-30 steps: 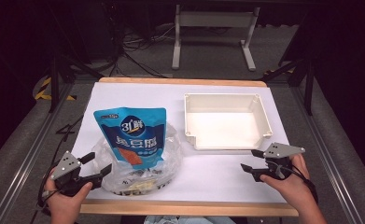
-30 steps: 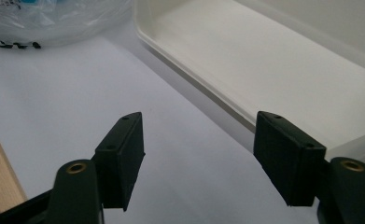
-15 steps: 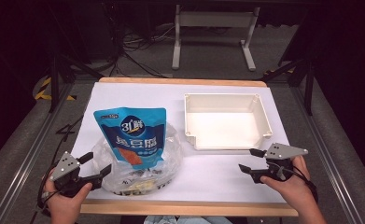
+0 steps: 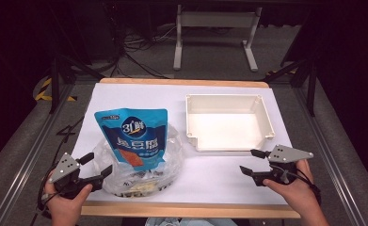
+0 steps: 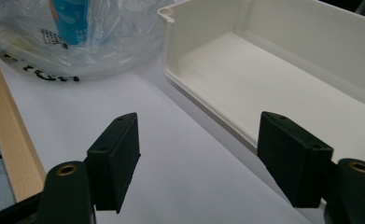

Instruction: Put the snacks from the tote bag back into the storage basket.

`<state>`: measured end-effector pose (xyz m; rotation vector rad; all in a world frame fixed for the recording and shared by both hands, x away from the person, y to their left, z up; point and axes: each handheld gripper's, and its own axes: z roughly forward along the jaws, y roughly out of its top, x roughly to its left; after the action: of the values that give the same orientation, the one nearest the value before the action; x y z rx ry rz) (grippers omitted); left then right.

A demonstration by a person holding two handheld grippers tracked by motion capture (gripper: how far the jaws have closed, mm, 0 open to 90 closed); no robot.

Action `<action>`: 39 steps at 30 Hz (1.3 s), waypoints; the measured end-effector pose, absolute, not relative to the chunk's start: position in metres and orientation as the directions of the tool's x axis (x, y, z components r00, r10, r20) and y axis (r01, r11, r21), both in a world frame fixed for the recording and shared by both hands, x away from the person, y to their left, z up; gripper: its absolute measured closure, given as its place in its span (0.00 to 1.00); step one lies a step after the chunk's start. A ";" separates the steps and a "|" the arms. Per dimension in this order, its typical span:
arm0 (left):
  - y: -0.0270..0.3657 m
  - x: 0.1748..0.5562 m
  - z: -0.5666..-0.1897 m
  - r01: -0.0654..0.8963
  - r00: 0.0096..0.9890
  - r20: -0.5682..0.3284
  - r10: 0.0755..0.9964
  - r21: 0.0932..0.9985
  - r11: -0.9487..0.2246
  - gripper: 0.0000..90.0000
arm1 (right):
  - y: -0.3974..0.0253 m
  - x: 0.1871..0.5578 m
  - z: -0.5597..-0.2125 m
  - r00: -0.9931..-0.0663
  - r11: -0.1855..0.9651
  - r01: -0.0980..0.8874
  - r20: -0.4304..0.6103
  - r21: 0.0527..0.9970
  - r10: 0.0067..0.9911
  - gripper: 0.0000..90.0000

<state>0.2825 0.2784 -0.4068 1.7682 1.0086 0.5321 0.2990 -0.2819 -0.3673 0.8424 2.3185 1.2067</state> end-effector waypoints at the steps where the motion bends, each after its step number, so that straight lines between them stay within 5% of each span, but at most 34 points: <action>1: 0.278 0.283 -0.406 0.387 0.561 -0.090 0.823 0.907 -0.164 0.22 | -0.282 0.299 -0.367 -0.745 0.447 0.331 -0.062 0.831 0.665 0.34; 39: 0.272 0.284 -0.406 0.381 0.582 -0.081 0.809 0.906 -0.183 0.24 | -0.222 0.310 -0.326 -0.838 0.487 0.240 -0.075 0.840 0.541 0.31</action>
<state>0.2838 0.2722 -0.4059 1.7886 0.9767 0.5226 0.3105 -0.2218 -0.3256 0.6566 2.4071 1.2832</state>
